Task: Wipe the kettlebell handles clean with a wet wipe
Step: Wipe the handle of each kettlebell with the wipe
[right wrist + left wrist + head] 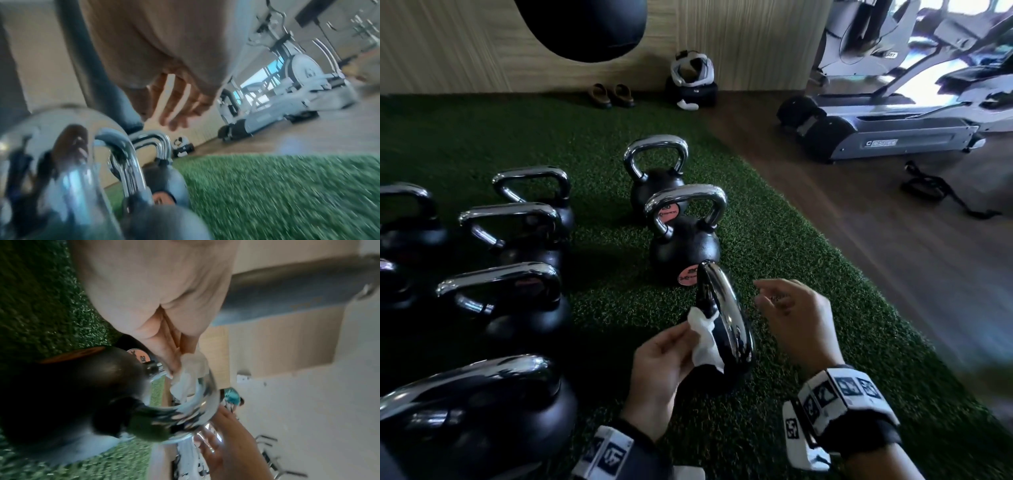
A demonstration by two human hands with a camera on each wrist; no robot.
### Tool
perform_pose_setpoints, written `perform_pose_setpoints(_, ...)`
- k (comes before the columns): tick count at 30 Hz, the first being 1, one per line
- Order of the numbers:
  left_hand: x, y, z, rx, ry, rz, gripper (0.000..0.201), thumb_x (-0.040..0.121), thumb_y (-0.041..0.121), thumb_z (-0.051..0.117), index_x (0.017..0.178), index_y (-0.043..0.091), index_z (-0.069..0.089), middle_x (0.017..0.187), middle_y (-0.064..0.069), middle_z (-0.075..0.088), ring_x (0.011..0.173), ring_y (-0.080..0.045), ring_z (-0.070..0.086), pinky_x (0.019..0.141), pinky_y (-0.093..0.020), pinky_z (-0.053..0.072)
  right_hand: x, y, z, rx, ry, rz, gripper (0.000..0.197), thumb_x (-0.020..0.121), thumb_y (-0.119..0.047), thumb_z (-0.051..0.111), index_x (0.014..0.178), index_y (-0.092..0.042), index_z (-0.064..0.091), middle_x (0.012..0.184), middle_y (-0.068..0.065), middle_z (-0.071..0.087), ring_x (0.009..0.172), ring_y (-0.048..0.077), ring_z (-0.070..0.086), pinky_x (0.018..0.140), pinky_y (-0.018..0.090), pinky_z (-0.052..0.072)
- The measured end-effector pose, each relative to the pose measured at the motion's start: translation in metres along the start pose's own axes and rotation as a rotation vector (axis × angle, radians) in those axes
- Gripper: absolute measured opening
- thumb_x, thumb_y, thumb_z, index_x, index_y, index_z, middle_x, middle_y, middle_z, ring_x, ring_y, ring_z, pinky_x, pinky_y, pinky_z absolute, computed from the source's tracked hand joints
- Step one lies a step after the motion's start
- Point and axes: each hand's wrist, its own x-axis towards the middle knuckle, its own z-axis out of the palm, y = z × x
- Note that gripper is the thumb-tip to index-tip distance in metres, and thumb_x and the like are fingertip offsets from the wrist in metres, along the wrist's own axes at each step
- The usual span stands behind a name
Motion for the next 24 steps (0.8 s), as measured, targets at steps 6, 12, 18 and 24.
perform_pose_setpoints(6,-0.008,0.036,0.013,-0.266,-0.096,-0.049,0.039,0.074,0.016,0.072,0.108,-0.003,0.073,0.096,-0.014,0.079,0.075,-0.013,0.077,0.065,-0.019,0.061,-0.007,-0.065,-0.013,0.253,-0.363,-0.148,0.052,0.063,-0.045,0.089,0.113,-0.035,0.078,0.096,-0.008,0.075,0.070,0.015,0.069,0.070,0.032,0.061)
perform_pose_setpoints(12,-0.020,0.039,0.023,-0.240,-0.155,-0.061,0.024,0.077,0.017,0.072,0.096,0.004,0.080,0.101,-0.013,0.079,0.086,-0.015,0.078,0.078,-0.025,0.063,-0.008,-0.063,-0.001,0.278,-0.328,-0.117,0.042,0.068,-0.019,0.095,0.107,-0.028,0.081,0.095,-0.010,0.077,0.075,0.011,0.073,0.074,0.030,0.062)
perform_pose_setpoints(18,-0.018,0.039,0.022,-0.069,-0.133,-0.032,0.024,0.091,0.027,0.066,0.108,0.015,0.078,0.110,-0.005,0.079,0.101,-0.015,0.071,0.092,-0.031,0.049,-0.007,-0.055,-0.005,0.313,-0.310,-0.059,0.027,0.077,-0.013,0.089,0.099,-0.028,0.083,0.093,-0.009,0.078,0.074,0.015,0.071,0.071,0.032,0.062)
perform_pose_setpoints(24,0.021,-0.019,0.001,1.026,-0.065,0.326,0.095,0.078,0.012,0.079,0.159,0.021,0.030,0.153,0.003,0.049,0.149,-0.021,0.038,0.121,-0.035,0.034,-0.005,-0.031,-0.021,0.598,-0.108,0.226,0.025,0.078,-0.002,0.085,0.100,-0.015,0.081,0.092,0.007,0.081,0.090,0.032,0.078,0.086,0.056,0.061)
